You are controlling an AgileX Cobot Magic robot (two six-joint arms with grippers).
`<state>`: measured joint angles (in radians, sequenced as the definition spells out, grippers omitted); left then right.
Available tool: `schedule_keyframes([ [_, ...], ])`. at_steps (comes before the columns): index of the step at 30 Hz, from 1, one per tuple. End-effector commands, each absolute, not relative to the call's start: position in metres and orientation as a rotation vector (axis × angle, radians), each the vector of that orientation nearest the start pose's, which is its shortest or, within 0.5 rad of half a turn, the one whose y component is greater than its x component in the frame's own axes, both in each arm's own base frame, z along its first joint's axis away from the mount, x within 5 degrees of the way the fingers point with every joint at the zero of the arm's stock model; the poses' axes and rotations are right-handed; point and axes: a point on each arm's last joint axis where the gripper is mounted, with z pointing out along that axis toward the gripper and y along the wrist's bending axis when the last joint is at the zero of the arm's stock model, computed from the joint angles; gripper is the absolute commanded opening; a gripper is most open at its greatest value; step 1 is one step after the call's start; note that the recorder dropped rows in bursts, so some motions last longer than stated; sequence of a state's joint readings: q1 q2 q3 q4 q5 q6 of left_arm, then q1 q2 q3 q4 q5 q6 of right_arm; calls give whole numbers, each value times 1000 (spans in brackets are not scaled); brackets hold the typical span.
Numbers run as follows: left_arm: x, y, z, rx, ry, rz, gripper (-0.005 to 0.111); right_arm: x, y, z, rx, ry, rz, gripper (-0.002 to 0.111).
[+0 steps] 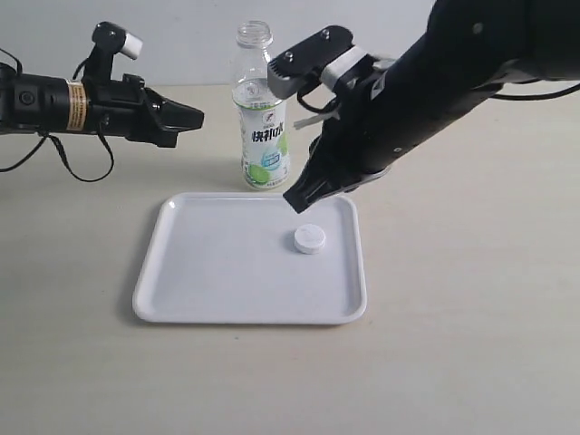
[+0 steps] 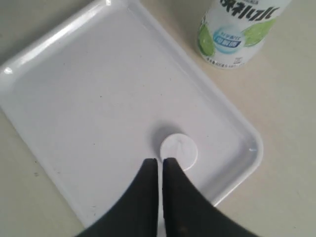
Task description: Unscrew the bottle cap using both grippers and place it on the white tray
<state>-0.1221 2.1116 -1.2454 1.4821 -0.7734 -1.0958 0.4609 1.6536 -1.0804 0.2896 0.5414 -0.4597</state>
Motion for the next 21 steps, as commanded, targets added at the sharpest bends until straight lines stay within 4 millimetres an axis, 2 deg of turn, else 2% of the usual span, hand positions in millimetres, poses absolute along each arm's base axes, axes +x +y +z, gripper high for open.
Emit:
schedule_keyframes([
  [1, 396, -123, 171, 764, 1995, -548, 0, 282, 152, 247, -893, 2383, 278, 0],
  [5, 370, -137, 183, 686, 2080, -337, 0, 267, 145, 255, -884, 2356, 278, 0],
  [10, 341, -146, 195, 650, 2089, -320, 0, 254, 139, 263, -877, 2330, 279, 0],
  [13, 322, -142, 202, 649, 2044, -358, 0, 250, 136, 268, -880, 2310, 269, 0],
  [17, 296, -127, 208, 560, 2003, -338, 0, 248, 135, 274, -859, 2289, 272, 0],
  [21, 263, -111, 214, 479, 1856, -326, 0, 249, 135, 276, -846, 2272, 271, 0],
])
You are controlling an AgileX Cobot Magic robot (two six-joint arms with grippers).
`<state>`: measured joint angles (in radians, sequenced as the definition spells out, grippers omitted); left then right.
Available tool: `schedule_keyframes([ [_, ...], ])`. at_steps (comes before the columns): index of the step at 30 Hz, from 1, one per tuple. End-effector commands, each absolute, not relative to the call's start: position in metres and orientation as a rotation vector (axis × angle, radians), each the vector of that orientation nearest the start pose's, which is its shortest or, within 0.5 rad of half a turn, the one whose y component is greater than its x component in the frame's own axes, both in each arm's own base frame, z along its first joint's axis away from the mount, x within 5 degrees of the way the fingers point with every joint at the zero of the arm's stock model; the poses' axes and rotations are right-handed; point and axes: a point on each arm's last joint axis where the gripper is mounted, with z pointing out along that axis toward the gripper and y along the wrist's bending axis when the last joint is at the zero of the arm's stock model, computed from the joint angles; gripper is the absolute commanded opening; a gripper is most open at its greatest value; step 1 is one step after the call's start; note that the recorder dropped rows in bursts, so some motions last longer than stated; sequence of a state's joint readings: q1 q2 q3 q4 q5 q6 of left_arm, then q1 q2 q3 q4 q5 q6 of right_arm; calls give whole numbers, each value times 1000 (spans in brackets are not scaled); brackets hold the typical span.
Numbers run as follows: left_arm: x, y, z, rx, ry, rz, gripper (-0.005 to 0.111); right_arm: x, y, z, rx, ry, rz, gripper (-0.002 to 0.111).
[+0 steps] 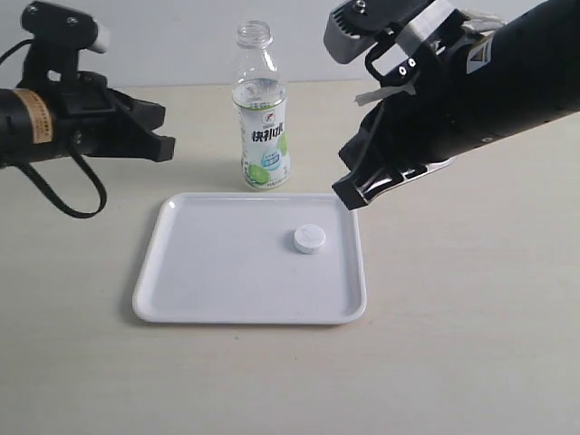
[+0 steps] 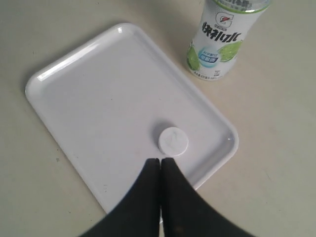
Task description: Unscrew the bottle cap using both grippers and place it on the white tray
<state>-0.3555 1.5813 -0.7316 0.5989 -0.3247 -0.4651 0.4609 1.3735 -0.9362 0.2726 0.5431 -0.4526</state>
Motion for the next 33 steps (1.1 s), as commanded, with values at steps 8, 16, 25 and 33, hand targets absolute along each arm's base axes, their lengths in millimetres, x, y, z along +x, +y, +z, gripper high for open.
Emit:
schedule_keyframes([
  [8, 209, -93, 220, 460, 1646, -351, 0, 249, 137, 277, -795, 2269, 316, 0],
  [16, 201, -90, 221, 468, 1632, -350, 0, 249, 138, 278, -769, 2277, 348, 0],
  [25, 201, -90, 221, 468, 1632, -350, 0, 249, 138, 278, -771, 2276, 347, 0],
  [33, 201, -91, 221, 708, 1532, -127, 0, 249, 138, 278, -770, 2275, 347, 0],
])
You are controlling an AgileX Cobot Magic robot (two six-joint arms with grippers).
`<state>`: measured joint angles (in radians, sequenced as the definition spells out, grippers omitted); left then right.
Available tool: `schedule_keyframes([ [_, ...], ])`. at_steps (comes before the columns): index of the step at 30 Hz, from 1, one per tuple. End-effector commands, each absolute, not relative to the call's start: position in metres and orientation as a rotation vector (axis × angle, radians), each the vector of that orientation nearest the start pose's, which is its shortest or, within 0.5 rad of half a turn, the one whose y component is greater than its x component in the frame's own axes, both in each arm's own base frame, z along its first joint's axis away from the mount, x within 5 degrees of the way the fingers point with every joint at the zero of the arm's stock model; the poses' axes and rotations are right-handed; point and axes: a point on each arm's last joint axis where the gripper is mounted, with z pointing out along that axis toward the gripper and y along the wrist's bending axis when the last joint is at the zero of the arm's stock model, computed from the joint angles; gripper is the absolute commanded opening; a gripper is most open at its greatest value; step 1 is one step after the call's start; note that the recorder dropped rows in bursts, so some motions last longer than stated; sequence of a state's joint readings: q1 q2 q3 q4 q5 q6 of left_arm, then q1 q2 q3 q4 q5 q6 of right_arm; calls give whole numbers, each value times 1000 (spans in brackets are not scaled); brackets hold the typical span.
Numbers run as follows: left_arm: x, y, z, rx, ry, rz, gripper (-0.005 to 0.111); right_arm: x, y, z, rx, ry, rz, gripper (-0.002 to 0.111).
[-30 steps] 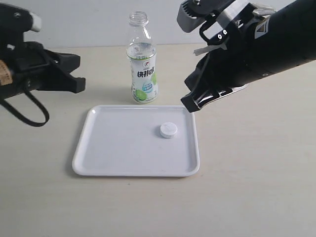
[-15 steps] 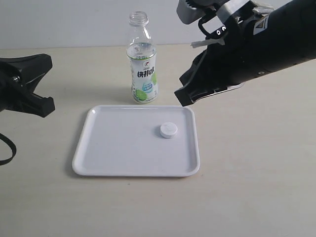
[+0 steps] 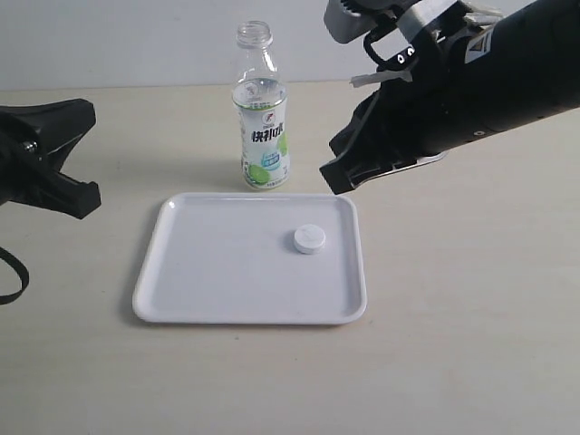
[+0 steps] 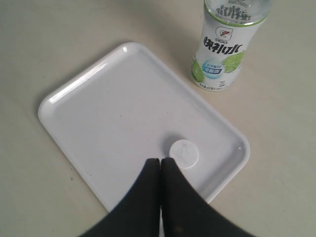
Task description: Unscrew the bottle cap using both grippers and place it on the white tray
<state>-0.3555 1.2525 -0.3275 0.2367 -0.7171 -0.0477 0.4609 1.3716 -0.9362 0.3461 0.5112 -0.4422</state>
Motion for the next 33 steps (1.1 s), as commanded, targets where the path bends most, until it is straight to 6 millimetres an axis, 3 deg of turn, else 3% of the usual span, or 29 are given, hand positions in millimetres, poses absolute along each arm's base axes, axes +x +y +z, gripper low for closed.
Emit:
schedule_keyframes([
  [1, 201, -91, 221, 761, 1506, -82, 0, 249, 138, 278, -770, 2273, 347, 0],
  [15, 194, -88, 236, 784, 1438, -32, 0, 249, 138, 278, -770, 2273, 347, 0],
  [22, 177, -73, 227, 790, 1736, -8, 0, 249, 138, 278, -770, 2273, 347, 0],
  [27, 161, -63, 234, 608, 1874, -96, 0, 249, 138, 278, -770, 2273, 347, 0],
  [33, 143, -55, 257, 393, 1802, -229, 0, 249, 138, 278, -770, 2273, 347, 0],
])
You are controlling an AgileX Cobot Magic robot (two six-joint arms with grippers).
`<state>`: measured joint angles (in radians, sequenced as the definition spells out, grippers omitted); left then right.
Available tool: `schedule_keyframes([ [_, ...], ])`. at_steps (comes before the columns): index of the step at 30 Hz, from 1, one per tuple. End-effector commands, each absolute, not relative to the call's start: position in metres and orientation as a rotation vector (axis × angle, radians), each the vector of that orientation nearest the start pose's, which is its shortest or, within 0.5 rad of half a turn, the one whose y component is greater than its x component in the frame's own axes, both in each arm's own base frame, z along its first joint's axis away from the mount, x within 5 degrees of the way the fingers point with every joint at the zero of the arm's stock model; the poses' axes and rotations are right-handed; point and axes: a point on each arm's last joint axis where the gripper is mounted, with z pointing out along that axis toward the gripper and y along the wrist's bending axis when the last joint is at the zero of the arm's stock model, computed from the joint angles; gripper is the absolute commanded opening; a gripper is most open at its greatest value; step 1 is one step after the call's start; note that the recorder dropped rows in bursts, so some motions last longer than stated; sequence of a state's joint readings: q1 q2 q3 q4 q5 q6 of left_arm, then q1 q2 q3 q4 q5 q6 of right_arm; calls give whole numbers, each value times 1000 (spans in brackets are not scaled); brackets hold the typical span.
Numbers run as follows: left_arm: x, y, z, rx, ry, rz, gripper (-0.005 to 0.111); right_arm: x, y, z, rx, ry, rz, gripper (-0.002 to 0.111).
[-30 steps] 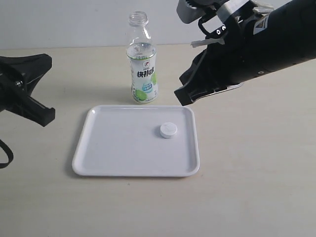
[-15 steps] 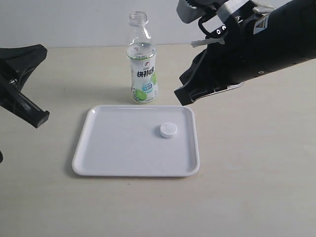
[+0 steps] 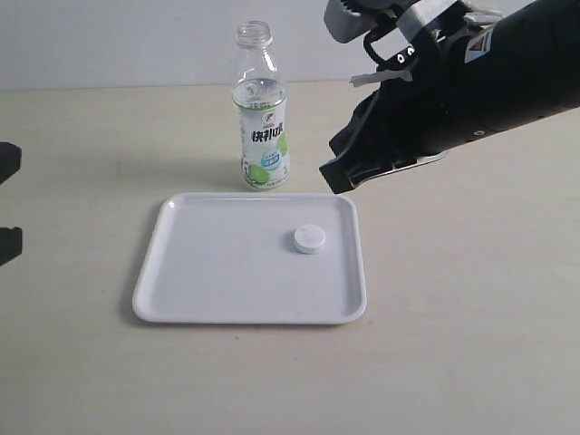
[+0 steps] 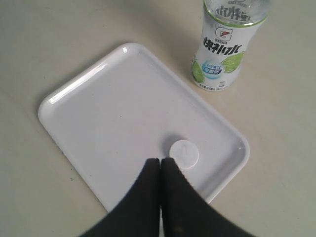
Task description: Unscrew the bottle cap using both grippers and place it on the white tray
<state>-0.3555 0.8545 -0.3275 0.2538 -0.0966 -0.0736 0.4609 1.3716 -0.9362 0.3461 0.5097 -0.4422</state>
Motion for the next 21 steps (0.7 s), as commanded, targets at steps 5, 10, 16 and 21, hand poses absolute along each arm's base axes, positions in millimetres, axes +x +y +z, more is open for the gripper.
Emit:
schedule_keyframes([
  [5, 128, -50, 273, 364, 1699, -245, 0, 249, 138, 278, -770, 2273, 347, 0],
  [10, 106, -38, 280, 304, 1683, -247, 0, 249, 138, 278, -770, 2273, 347, 0],
  [16, 82, -17, 275, 106, 1787, -211, 0, 249, 138, 278, -770, 2273, 347, 0],
  [21, 60, -4, 280, -12, 1704, -175, 0, 249, 138, 278, -768, 2274, 348, 0],
])
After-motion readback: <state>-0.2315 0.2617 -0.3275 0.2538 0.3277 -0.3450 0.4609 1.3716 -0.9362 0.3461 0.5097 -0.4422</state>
